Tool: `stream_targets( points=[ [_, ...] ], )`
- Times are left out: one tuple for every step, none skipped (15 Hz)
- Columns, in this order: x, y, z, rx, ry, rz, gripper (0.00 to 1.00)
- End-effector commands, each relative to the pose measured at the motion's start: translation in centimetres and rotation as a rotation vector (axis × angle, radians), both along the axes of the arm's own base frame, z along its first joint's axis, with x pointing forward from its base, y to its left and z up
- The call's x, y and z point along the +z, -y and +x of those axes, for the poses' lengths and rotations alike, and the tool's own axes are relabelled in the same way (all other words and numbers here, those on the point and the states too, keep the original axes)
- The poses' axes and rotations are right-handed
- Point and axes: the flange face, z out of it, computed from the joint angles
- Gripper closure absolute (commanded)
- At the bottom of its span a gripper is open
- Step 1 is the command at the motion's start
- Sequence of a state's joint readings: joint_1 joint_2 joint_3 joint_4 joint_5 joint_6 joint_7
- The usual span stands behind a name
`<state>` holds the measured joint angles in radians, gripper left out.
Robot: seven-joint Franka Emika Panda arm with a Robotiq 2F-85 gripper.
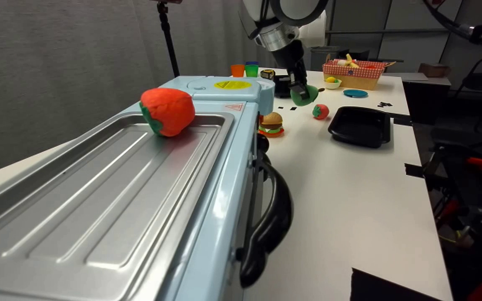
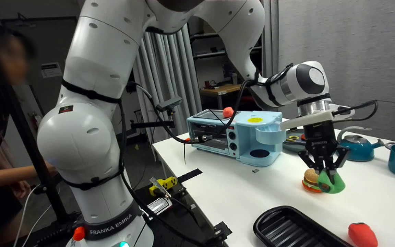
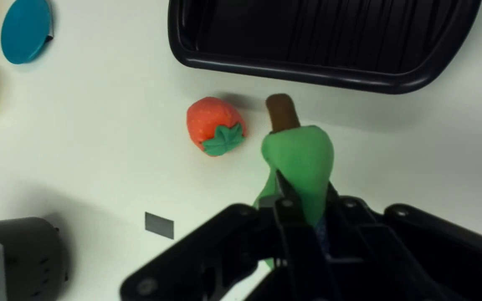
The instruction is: Stand the sandwich plush toy and the pear plush toy upright, then place the strawberry plush toy on the tray
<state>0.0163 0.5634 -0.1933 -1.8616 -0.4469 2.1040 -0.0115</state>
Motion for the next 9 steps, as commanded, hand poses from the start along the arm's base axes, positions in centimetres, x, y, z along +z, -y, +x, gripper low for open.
stream_targets(
  points=[
    [-2.8,0.0,0.4,0.043,-0.144,0.07,0.96],
    [-3.6,0.1,0.1,0.047,-0.183,0.08,0.96],
    [-4.4,0.2,-0.1,0.048,-0.219,0.086,0.96],
    [-5.0,0.3,-0.4,0.05,-0.255,0.093,0.96],
    [-5.4,0.5,-0.6,0.049,-0.286,0.099,0.96],
    [-5.8,0.8,-0.8,0.048,-0.316,0.106,0.96],
    [-6.1,1.1,-1.0,0.045,-0.344,0.105,0.96],
    [-6.3,1.6,-1.3,0.044,-0.375,0.107,0.96],
    [-6.4,2.1,-1.5,0.043,-0.404,0.111,0.96]
  ],
)
